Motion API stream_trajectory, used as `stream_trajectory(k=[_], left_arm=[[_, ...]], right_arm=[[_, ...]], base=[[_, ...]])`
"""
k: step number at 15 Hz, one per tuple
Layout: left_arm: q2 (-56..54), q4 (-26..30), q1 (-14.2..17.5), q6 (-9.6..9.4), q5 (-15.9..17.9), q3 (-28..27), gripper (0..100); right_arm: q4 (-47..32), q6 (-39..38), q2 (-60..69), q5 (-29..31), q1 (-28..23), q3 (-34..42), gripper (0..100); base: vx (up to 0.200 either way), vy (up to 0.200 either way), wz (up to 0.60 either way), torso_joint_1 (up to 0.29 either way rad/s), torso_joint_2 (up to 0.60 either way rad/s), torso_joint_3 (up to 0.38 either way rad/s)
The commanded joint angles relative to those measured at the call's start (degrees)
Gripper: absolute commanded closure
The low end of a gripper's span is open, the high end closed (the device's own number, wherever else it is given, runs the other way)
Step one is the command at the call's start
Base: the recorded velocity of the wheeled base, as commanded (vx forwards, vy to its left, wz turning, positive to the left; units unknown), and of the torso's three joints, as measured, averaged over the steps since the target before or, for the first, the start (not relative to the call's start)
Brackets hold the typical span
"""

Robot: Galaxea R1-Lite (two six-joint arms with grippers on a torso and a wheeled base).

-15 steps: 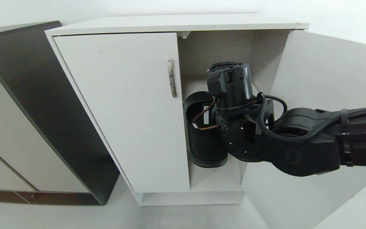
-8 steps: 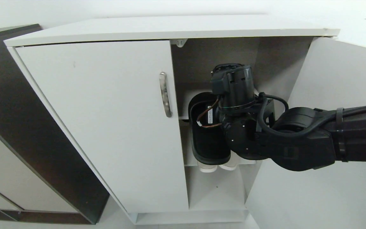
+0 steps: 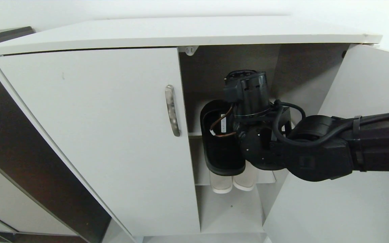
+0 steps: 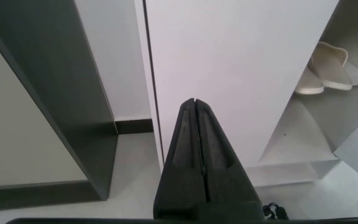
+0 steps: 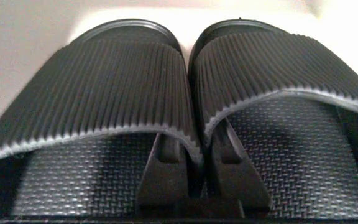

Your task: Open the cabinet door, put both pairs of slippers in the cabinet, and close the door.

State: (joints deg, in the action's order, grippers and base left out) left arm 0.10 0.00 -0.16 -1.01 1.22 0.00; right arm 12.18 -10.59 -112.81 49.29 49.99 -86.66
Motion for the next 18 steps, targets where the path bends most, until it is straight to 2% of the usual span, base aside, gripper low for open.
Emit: stream_trajectory(k=[1, 6, 11, 15, 18], left_arm=[[0.1, 0.0, 0.0, 0.05, 0.0, 0.0, 100], [0.1, 0.0, 0.0, 0.66, 0.0, 0.0, 100], [0.1, 0.0, 0.0, 0.66, -0.1, 0.0, 100], [0.1, 0.0, 0.0, 0.84, -0.2, 0.0, 100], [0.1, 0.0, 0.0, 0.84, -0.2, 0.0, 100]], right_arm=[[0.7, 0.0, -1.5, -1.2, -1.2, -0.6, 100], [1.5, 0.4, -6.5, -2.0, -4.2, -6.7, 100], [0.6, 4.0, -11.6, -3.1, -7.0, -17.0, 100], [-5.9, 4.1, -14.5, -3.2, -8.2, -27.0, 100], [-8.1, 4.0, -16.1, -3.6, -8.7, -27.9, 100]], base=[[0.0, 0.0, 0.0, 0.0, 0.0, 0.0], [0.0, 0.0, 0.0, 0.0, 0.0, 0.0], [0.0, 0.0, 0.0, 0.0, 0.0, 0.0], [0.0, 0.0, 0.0, 0.0, 0.0, 0.0], [0.0, 0.0, 0.0, 0.0, 0.0, 0.0]])
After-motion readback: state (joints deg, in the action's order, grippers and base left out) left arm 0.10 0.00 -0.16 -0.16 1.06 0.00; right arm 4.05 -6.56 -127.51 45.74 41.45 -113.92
